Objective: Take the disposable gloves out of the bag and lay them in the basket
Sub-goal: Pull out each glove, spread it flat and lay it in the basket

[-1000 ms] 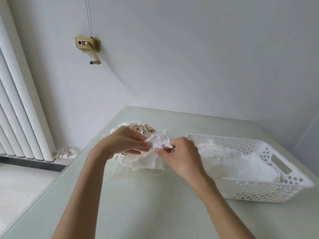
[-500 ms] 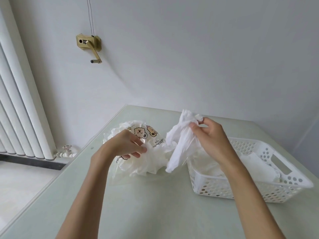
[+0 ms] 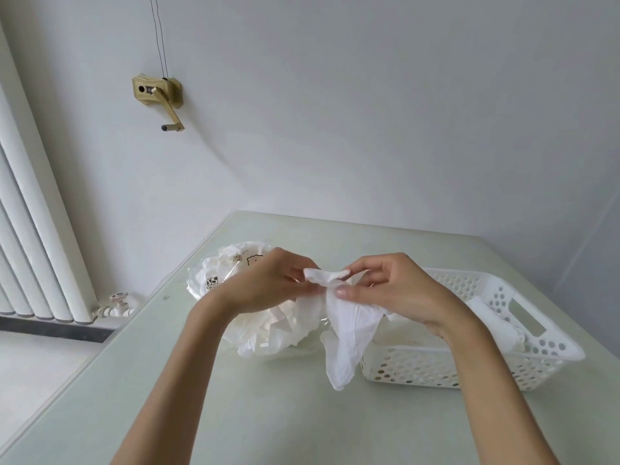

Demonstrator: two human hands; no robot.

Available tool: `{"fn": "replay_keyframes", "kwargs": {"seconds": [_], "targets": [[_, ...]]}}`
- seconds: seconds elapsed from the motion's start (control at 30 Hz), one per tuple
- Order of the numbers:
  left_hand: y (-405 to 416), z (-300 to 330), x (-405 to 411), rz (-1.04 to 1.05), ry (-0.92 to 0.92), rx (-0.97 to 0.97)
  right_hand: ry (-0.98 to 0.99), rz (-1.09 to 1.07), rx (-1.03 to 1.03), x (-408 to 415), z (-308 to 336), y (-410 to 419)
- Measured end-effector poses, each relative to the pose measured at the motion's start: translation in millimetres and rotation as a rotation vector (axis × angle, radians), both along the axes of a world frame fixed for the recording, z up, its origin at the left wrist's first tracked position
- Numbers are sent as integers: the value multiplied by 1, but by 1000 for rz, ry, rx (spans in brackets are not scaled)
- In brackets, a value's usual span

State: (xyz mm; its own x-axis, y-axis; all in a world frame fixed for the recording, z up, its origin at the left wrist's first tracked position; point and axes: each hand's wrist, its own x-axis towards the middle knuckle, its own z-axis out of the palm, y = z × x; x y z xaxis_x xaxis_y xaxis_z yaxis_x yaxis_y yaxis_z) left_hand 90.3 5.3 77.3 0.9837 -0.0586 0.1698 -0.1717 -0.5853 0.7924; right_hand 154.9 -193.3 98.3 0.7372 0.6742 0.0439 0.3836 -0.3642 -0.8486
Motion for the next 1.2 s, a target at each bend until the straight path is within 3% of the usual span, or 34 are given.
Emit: {"fn": "replay_keyframes", "kwargs": {"seconds": [0.13,0.27,0.4,0.57,0.7,0.77,0.87,1.0,1.2], "targets": [[1,1,2,112,0,-197,5,-43,-157,4,0,-18],[0,5,0,129,97,-341,35,-185,73,13,-2,-32],[-21,3,5,109,166,-273,86,-221,336,13,2,-31],[-40,8,11,151,33,-31,-258,-325,332,10,6,-35],[-54,17,8,-80,30,72,-423,-286,268,3,11,-39],[-64,16,12,-135,4,47,-406,-256,254,-1,14,-42],[-65,19,14,-38,-96,2,-342,-175,116,-3,19,-54],[-52,22,11,-14,-68,-40,-347,-81,-75,-1,21,-69],[-47,14,17,64,-60,-84,-421,-232,101,15,19,-71]]}}
